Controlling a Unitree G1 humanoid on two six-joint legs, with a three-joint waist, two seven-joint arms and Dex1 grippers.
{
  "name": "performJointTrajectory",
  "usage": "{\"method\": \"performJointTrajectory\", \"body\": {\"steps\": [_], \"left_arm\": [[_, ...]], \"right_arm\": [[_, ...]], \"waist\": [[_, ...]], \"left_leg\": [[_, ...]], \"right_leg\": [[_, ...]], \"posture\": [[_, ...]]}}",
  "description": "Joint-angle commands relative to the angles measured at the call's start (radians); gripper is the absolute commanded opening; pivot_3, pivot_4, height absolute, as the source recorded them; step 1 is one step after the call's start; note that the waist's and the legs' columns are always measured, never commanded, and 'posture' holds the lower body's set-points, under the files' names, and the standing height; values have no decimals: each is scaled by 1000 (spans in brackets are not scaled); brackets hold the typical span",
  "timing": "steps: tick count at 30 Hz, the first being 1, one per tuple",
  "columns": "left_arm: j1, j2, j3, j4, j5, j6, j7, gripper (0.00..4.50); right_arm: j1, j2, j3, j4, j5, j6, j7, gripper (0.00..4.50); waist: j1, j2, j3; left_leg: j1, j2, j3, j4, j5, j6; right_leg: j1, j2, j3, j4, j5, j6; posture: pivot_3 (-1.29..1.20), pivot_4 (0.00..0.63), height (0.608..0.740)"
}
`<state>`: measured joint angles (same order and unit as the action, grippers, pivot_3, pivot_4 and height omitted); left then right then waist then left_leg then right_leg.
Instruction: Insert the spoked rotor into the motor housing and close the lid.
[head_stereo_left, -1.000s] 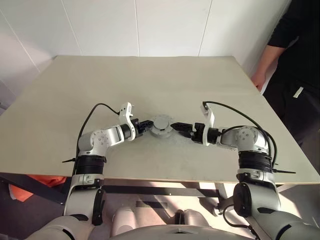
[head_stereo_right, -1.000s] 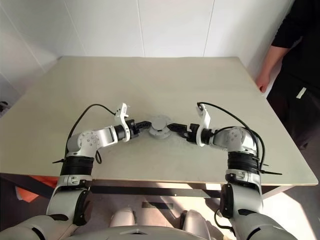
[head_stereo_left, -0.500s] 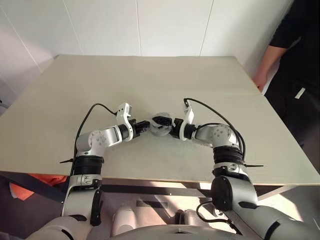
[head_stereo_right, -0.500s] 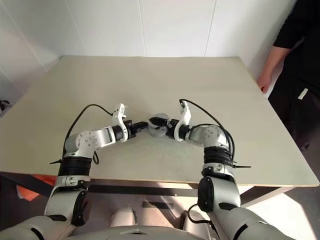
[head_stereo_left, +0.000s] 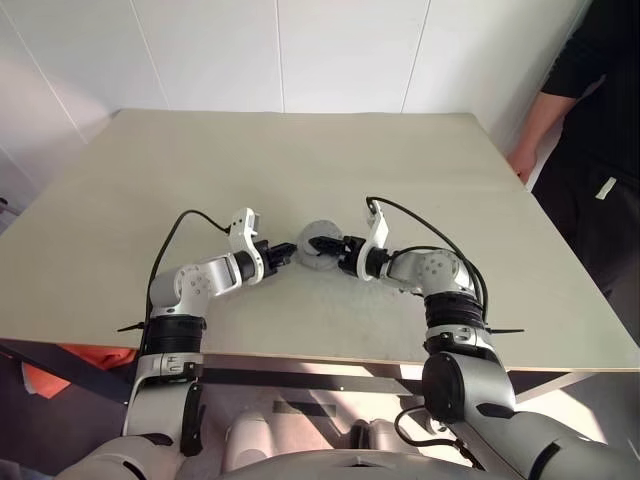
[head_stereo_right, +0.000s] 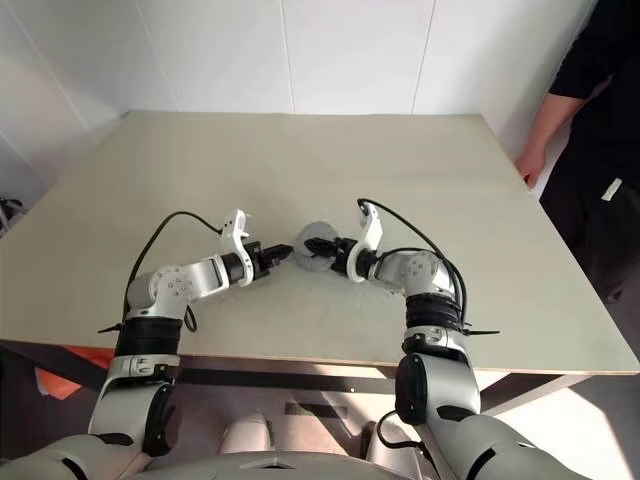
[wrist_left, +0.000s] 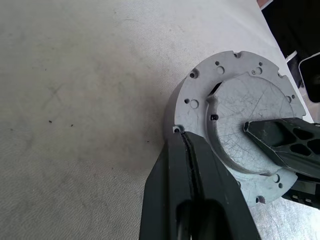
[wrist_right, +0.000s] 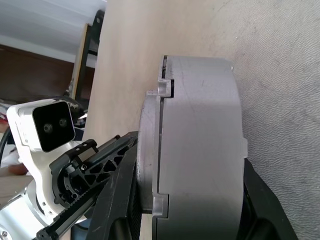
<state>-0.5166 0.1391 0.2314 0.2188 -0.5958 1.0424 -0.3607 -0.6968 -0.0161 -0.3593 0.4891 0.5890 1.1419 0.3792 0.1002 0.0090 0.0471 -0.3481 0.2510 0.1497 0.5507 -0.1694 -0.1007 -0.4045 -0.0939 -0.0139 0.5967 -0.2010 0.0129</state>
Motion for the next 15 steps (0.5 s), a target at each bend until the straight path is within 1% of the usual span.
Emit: {"method": "performJointTrajectory", "body": {"steps": [1,4,6,8,11,15], "left_arm": [[2,-13,94,-35,-56,-58,15,0],[11,-21,171,-79,-83,-145,35,0],[21,-26,218,-109,-118,-167,50,0],[25,-32,259,-125,-160,-167,74,0],[40,-41,333,-155,-298,-119,66,599],[60,-47,384,-175,-412,-107,88,1942]], "right_arm": [[-96,3,-54,-62,93,1,7,2047],[-158,21,-103,-74,155,32,-14,2047],[-195,37,-125,-78,189,51,-29,2047],[-214,52,-134,-87,213,68,-46,2047],[-237,86,-132,-113,256,107,-70,2047],[-244,112,-112,-119,277,150,-79,2047]], "waist": [[-2,0,5],[-5,0,8],[-5,0,8],[-5,0,8],[-3,0,8],[-1,-1,8]], "left_leg": [[-1,0,0,0,1,-1],[-8,0,0,1,1,-1],[-16,2,-1,1,1,-1],[-19,4,-1,1,1,-1],[-20,5,-1,1,0,1],[-21,5,-1,2,-1,2]], "right_leg": [[-2,0,0,0,1,-1],[-11,1,1,4,2,-3],[-19,3,1,7,2,-4],[-22,4,-2,8,4,-2],[-22,5,-5,8,3,-3],[-22,4,-6,7,3,-4]], "posture": [[0,0,740],[0,0,740],[0,0,740],[0,0,740],[0,0,740],[0,0,740]]}}
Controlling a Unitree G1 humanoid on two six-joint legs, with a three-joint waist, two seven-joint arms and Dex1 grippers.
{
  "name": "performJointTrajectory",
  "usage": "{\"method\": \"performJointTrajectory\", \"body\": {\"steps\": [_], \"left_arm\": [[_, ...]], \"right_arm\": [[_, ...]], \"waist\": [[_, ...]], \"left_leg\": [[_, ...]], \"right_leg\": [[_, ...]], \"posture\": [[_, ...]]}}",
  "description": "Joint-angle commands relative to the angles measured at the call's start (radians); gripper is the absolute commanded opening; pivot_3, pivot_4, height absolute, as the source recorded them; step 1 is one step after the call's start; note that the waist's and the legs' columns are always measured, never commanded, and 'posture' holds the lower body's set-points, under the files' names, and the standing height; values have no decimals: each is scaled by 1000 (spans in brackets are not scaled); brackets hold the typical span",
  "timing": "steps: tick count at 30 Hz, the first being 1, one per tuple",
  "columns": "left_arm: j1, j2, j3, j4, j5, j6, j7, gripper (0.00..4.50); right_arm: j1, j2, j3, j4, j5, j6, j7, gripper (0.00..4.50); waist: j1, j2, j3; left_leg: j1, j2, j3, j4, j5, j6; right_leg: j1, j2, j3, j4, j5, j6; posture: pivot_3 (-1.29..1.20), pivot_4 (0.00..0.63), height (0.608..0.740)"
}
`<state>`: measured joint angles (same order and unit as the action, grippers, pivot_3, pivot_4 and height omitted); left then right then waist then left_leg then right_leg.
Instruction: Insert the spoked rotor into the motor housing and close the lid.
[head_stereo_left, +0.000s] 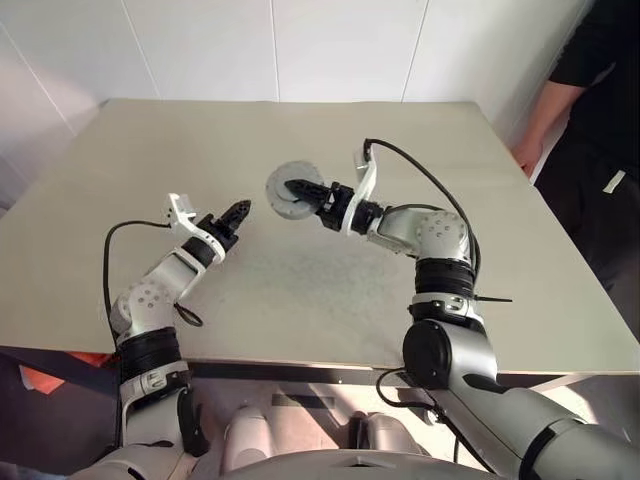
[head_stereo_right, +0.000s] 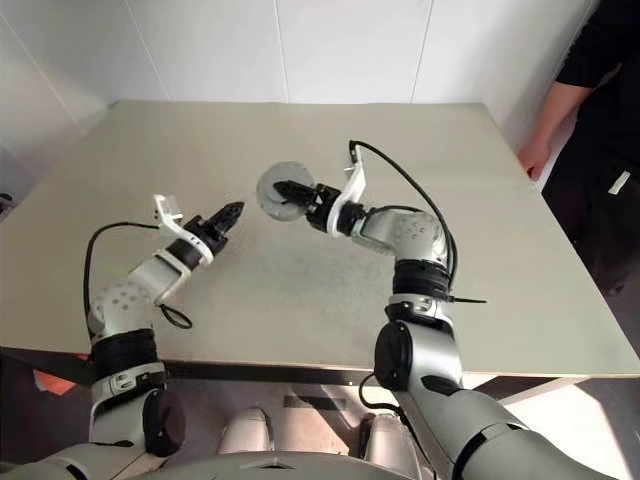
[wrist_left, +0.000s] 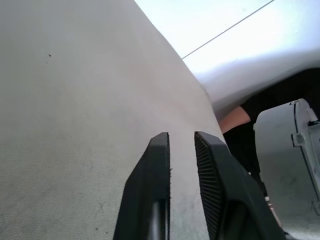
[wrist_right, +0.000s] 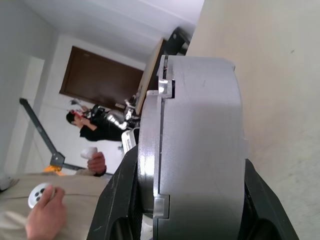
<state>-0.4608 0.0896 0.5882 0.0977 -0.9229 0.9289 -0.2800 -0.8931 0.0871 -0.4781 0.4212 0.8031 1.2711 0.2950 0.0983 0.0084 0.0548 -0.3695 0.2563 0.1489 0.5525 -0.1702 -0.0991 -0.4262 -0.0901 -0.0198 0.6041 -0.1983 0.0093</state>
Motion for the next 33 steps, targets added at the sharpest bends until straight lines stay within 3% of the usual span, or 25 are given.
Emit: {"method": "performJointTrajectory", "body": {"steps": [1,7,16,29,33], "left_arm": [[12,3,26,-64,-105,9,8,2301],[47,14,13,-92,-278,110,33,4416],[51,25,-43,-62,-458,179,43,4416],[-35,29,-92,100,-415,84,-1,4416],[-36,30,-103,114,-413,84,-2,3490]], "right_arm": [[-49,9,12,-43,60,24,4,2047],[-59,4,28,-20,59,29,4,2047],[-43,1,57,-58,69,61,15,2047],[-30,-17,71,-78,67,48,8,2047],[-27,-17,68,-82,66,43,0,2047]], "waist": [[3,0,0],[8,0,0],[7,0,0],[9,-1,0],[9,-1,0]], "left_leg": [[0,0,0,0,0,0],[0,1,0,9,0,-1],[2,1,-1,11,2,-3],[1,1,-1,12,2,-3],[1,1,-1,12,2,-3]], "right_leg": [[0,0,0,0,0,0],[2,-1,0,2,-2,-2],[3,-1,1,5,0,-2],[3,-1,1,5,3,2],[3,-1,1,5,3,2]], "posture": [[0,0,740],[0,0,740],[0,0,740],[0,0,740],[0,0,740]]}}
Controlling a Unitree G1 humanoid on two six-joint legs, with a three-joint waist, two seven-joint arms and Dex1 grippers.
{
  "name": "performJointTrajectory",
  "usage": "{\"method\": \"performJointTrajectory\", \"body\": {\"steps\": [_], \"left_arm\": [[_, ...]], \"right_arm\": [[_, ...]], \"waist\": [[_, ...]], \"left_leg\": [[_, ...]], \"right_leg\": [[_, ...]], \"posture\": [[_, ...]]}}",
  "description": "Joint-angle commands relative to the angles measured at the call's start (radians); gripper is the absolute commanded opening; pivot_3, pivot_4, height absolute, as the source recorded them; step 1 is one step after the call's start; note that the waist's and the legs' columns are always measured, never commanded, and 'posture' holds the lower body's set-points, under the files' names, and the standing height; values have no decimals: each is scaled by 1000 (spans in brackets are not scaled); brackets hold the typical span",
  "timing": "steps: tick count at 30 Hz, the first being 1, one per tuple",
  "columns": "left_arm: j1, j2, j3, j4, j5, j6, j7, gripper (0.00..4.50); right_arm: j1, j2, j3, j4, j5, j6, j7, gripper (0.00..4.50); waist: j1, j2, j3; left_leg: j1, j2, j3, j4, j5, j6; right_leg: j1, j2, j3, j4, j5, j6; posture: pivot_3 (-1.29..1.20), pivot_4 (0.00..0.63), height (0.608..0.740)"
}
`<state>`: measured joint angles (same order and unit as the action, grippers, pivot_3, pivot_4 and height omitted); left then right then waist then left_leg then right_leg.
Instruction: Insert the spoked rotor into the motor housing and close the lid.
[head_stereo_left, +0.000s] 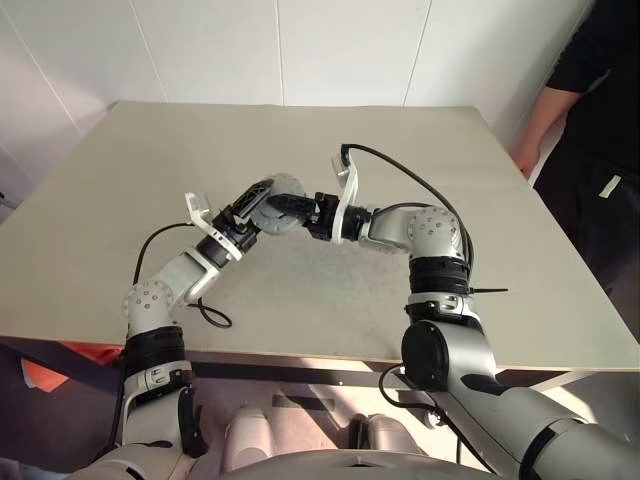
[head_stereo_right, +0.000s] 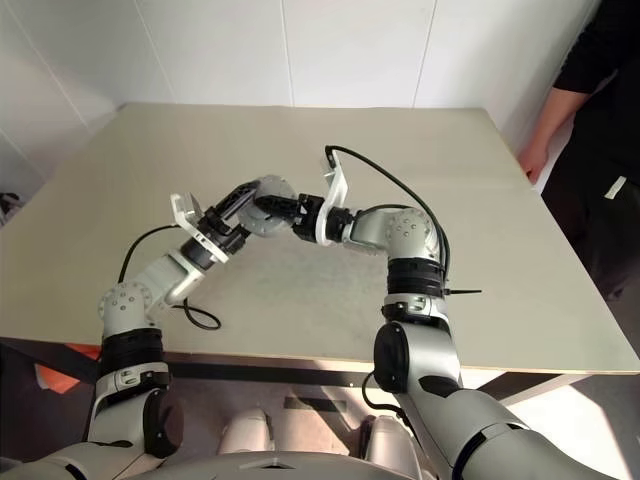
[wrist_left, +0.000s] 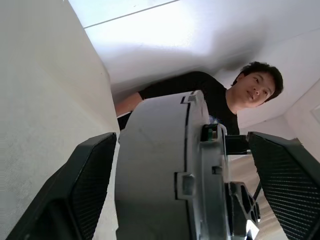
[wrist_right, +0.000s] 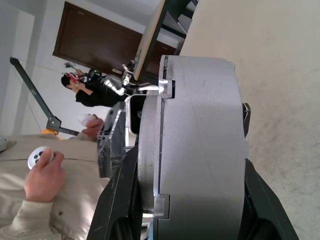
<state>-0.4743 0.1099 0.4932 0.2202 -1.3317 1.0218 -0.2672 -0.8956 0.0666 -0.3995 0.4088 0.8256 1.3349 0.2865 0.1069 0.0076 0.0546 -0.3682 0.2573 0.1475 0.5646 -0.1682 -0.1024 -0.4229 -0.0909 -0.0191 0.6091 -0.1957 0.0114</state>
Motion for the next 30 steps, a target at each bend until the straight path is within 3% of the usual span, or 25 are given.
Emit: {"method": "performJointTrajectory", "body": {"steps": [1,3,11,12,17,22,30], "left_arm": [[-21,13,-7,-4,-4,-8,-17,3149],[-17,20,-5,3,-6,-7,-22,2576],[-6,31,-12,2,1,-22,-13,2371],[-5,32,-14,2,4,-25,-12,2330],[-1,33,-22,1,17,-34,-11,2144],[2,31,-20,3,39,-57,-4,2143],[18,81,50,38,172,-254,36,2142]], "right_arm": [[-24,3,-11,-70,43,-23,6,2047],[-25,2,-9,-68,40,-31,4,2047],[-22,-7,12,-49,18,-73,21,2047],[-23,-7,10,-44,18,-78,23,2775],[-17,-18,57,-63,-26,-137,26,4500],[-6,-27,92,-60,-56,-185,30,4500],[13,-41,115,-37,-104,-261,22,4500]], "waist": [[0,0,0],[-1,0,0],[0,0,0],[0,0,0],[0,0,0],[0,0,0],[-8,0,0]], "left_leg": [[0,0,0,0,0,0],[0,0,0,0,0,0],[0,0,-1,3,0,0],[0,0,-1,3,0,0],[0,0,-1,6,0,0],[1,1,-2,9,0,0],[1,1,-2,11,0,0]], "right_leg": [[0,0,0,0,0,0],[0,0,0,0,0,0],[1,0,0,2,0,0],[1,0,0,3,0,0],[1,-1,0,5,0,0],[1,-1,0,9,0,0],[1,0,1,11,0,-1]], "posture": [[0,0,740],[0,0,740],[0,0,740],[0,0,740],[0,0,740],[0,0,740],[0,0,740]]}}
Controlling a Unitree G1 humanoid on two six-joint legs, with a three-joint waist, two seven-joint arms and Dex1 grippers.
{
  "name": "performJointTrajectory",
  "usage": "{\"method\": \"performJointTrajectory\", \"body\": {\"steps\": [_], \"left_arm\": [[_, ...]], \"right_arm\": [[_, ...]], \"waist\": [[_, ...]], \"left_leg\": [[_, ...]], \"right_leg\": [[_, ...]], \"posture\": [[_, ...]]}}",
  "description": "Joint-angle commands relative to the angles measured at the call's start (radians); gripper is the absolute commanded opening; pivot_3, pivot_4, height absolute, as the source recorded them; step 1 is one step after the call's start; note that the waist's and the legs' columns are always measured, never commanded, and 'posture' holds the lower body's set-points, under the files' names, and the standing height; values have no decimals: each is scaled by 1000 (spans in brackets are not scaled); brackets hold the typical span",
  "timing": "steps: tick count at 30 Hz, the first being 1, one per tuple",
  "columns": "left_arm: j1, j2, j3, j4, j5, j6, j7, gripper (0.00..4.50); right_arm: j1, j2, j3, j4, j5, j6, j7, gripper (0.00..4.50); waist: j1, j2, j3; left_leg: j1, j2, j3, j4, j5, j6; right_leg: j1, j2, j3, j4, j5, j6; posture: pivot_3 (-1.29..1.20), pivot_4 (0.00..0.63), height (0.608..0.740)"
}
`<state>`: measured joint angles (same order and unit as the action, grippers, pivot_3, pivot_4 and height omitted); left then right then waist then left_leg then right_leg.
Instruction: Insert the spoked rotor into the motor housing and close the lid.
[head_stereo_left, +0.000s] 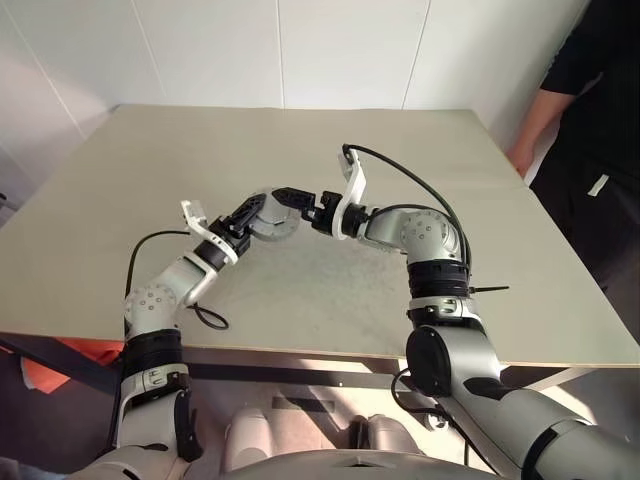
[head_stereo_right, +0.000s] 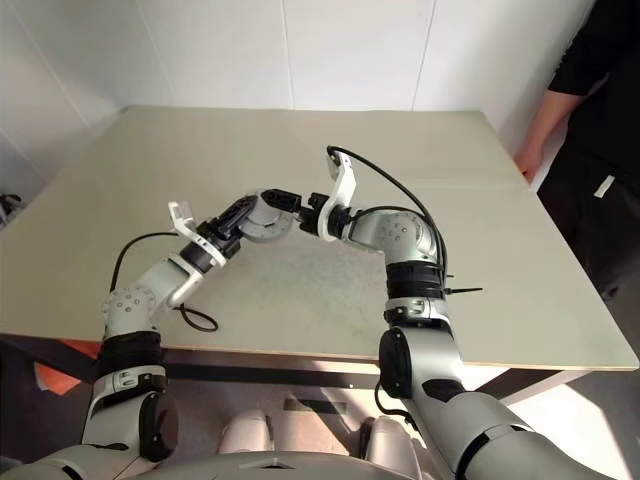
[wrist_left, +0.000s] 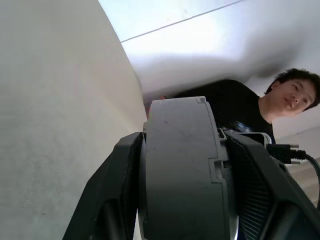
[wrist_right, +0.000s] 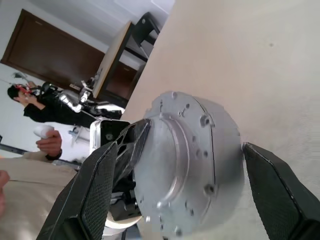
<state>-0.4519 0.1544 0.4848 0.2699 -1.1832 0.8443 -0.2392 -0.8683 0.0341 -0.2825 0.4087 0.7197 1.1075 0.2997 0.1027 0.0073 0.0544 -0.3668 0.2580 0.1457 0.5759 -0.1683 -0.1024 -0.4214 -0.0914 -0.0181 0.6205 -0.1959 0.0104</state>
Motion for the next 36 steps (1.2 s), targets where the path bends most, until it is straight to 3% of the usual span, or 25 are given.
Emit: {"method": "performJointTrajectory", "body": {"steps": [1,14,15,20,28,30,33,36], "left_arm": [[0,44,67,-9,39,-95,17,2142],[46,102,191,119,189,-302,104,2142],[50,109,195,127,199,-309,113,2867],[72,154,212,143,243,-345,142,4363],[44,422,315,292,340,-509,119,4363],[44,452,287,275,376,-516,95,4363],[87,454,71,71,557,-566,27,4363],[136,459,-188,-172,650,-506,-107,4363]], "right_arm": [[-14,-10,-2,-34,2,-38,9,4500],[-7,-17,26,-17,-12,-68,26,4500],[-10,-17,26,-12,-13,-70,27,4500],[-20,-18,36,14,-18,-78,37,4500],[-56,-46,67,119,-67,-127,99,4500],[-45,-54,107,105,-100,-170,141,4500],[53,-124,329,-6,-344,-600,294,4500],[94,-227,384,-27,-436,-817,420,4500]], "waist": [[-5,0,0],[0,-4,-2],[-3,-4,-2],[-11,-5,-2],[-14,-11,-3],[-2,-10,-3],[29,-12,-4],[52,-14,-4]], "left_leg": [[0,0,0,0,0,0],[1,0,-1,0,0,0],[2,0,-1,0,0,0],[8,1,0,0,0,-1],[14,1,0,-1,0,-1],[14,-1,0,-1,-1,1],[16,0,0,0,-2,3],[15,1,-1,1,-2,4]], "right_leg": [[0,0,0,0,0,0],[1,0,-1,0,-2,-3],[2,0,0,0,-2,-3],[4,1,2,3,-2,-3],[7,2,4,2,-2,-3],[9,1,4,1,-2,-3],[15,-1,-1,-1,-2,-3],[19,-4,-5,-2,-3,-2]], "posture": [[0,0,740],[0,0,740],[0,0,740],[0,0,740],[0,0,740],[0,0,740],[0,0,740],[0,0,740]]}}
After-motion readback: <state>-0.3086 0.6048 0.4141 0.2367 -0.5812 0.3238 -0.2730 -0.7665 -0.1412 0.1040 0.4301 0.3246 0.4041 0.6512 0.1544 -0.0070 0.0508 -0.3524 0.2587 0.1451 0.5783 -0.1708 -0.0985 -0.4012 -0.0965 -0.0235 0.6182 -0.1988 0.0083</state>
